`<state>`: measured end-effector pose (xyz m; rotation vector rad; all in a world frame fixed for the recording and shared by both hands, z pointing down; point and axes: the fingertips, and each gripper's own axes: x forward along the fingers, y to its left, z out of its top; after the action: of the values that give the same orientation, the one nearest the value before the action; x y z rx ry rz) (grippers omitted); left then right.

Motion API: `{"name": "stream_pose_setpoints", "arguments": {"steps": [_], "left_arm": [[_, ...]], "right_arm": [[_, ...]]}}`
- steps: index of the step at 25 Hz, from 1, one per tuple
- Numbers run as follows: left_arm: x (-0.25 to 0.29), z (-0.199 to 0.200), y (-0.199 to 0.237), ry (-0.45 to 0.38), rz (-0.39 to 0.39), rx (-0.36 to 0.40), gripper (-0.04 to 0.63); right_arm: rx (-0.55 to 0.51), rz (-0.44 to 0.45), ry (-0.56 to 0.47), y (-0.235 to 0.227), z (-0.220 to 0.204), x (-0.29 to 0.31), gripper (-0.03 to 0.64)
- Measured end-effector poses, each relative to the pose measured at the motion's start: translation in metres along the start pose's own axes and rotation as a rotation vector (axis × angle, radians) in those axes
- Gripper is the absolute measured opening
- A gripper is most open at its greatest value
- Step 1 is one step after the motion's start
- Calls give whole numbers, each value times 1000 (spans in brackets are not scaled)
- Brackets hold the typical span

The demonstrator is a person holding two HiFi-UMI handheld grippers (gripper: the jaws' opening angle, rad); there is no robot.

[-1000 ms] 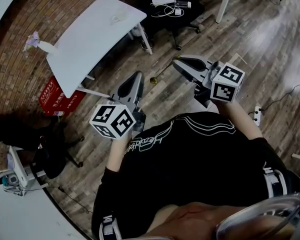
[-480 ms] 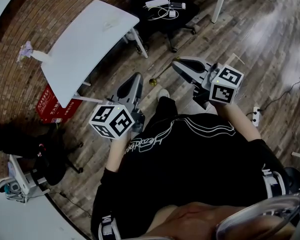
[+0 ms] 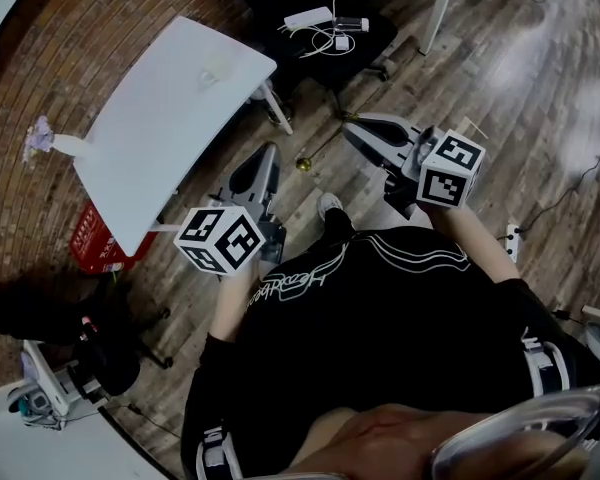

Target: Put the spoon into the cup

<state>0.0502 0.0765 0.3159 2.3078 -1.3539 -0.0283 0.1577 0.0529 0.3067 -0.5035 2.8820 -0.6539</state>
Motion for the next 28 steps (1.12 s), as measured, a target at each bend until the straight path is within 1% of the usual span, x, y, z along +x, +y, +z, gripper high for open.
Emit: {"name": "stream_pose_setpoints", "arguments": {"steps": [4, 9, 12, 17, 19, 22, 25, 28], "left_arm": [[35, 31, 43, 2, 2, -7, 5], [70, 72, 112, -23, 33, -36, 5], [88, 92, 148, -39, 43, -49, 5], [107, 124, 195, -63, 55, -45, 5], [113, 129, 210, -66, 63, -49, 5], [116, 127, 232, -63, 89, -66, 5], [116, 122, 253, -75, 139, -111, 5], [116, 113, 270, -69, 181, -148, 5]], "right_arm": [[22, 2, 1, -42, 21, 47, 0], [16, 24, 34, -89, 44, 117, 0], [-7, 32, 53, -114, 55, 153, 0], [-55, 39, 55, -143, 77, 202, 0], [-78, 35, 63, -154, 80, 217, 0], [-75, 44, 86, -167, 77, 235, 0], [-65, 58, 119, -180, 72, 254, 0], [-51, 83, 142, -189, 66, 274, 0]]}}
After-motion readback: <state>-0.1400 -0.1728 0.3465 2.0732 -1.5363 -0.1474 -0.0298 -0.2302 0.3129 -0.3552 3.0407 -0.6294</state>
